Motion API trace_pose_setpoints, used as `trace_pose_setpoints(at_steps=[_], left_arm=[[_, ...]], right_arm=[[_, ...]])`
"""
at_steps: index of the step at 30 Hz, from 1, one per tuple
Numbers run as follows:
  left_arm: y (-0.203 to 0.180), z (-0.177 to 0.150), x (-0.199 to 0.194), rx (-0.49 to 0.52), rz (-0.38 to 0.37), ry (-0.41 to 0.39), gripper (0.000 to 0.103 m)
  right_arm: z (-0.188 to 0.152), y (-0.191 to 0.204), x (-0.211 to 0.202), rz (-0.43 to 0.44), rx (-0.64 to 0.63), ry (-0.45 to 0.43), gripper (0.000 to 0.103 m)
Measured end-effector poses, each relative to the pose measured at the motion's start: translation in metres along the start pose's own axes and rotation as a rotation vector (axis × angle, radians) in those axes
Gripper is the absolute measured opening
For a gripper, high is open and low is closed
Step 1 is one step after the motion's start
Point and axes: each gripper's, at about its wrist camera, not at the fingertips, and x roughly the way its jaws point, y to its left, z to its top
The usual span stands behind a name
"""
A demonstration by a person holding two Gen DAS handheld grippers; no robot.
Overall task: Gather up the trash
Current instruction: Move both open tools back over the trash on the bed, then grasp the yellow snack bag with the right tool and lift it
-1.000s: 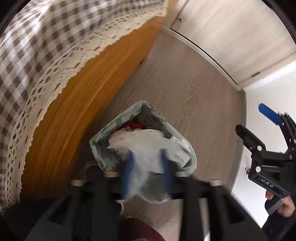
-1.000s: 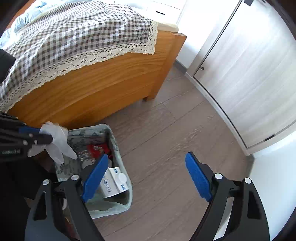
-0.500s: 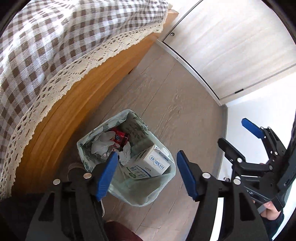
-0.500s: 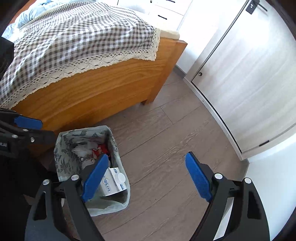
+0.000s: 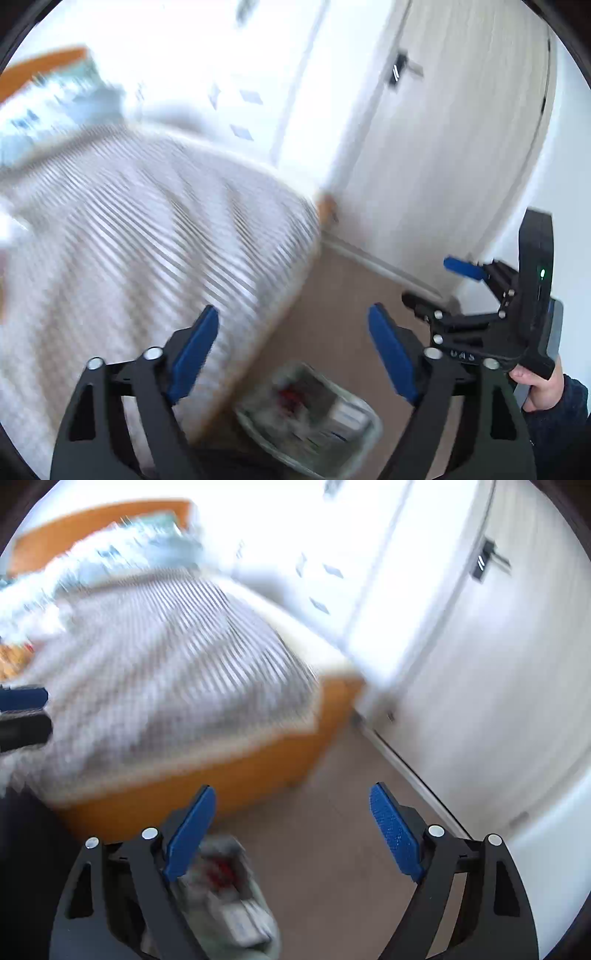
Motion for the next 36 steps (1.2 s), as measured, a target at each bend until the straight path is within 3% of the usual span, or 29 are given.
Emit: trace_pose_setpoints(at_steps=[5, 10, 13, 16, 19, 23, 27, 31, 34, 36], left_arm=[[0.057, 0.024, -0.08, 0.003, 0.212, -0.093, 0.088], [0.137, 0.013, -0.161, -0.023, 0.412, -0.191, 0.095], [0.188, -0.007, -0.199, -0.049, 0.55, -0.191, 0.096], [0.241, -0.029, -0.226, -0.142, 0.664, -0.157, 0.096], [0.284, -0.052, -0.24, -0.259, 0.706, -0.131, 0.096], [0.315, -0.073, -0.242, -0.323, 0.745, -0.087, 0.096], [0.333, -0.084, -0.244, -0.405, 0.741, -0.078, 0.096], [0.345, -0.092, -0.247, -0.456, 0.745, -0.081, 0.096], [0.355, -0.097, -0.25, -0.49, 0.749, -0.082, 0.096], [0.361, -0.099, -0.251, -0.51, 0.747, -0.081, 0.096]], right_arm=[[0.051, 0.068, -0.015, 0.13, -0.109, -0.125, 0.082], [0.1, 0.151, -0.024, 0.335, -0.194, -0.215, 0.082], [0.121, 0.211, -0.021, 0.46, -0.269, -0.216, 0.082], [0.125, 0.281, -0.018, 0.517, -0.427, -0.214, 0.082], [0.125, 0.333, -0.002, 0.559, -0.552, -0.167, 0.082], [0.13, 0.375, 0.022, 0.636, -0.671, -0.136, 0.082], [0.131, 0.427, 0.044, 0.642, -0.864, -0.137, 0.082], [0.137, 0.467, 0.061, 0.714, -1.026, -0.202, 0.082], [0.145, 0.491, 0.079, 0.726, -1.095, -0.201, 0.082], [0.152, 0.502, 0.09, 0.756, -1.115, -0.154, 0.082]])
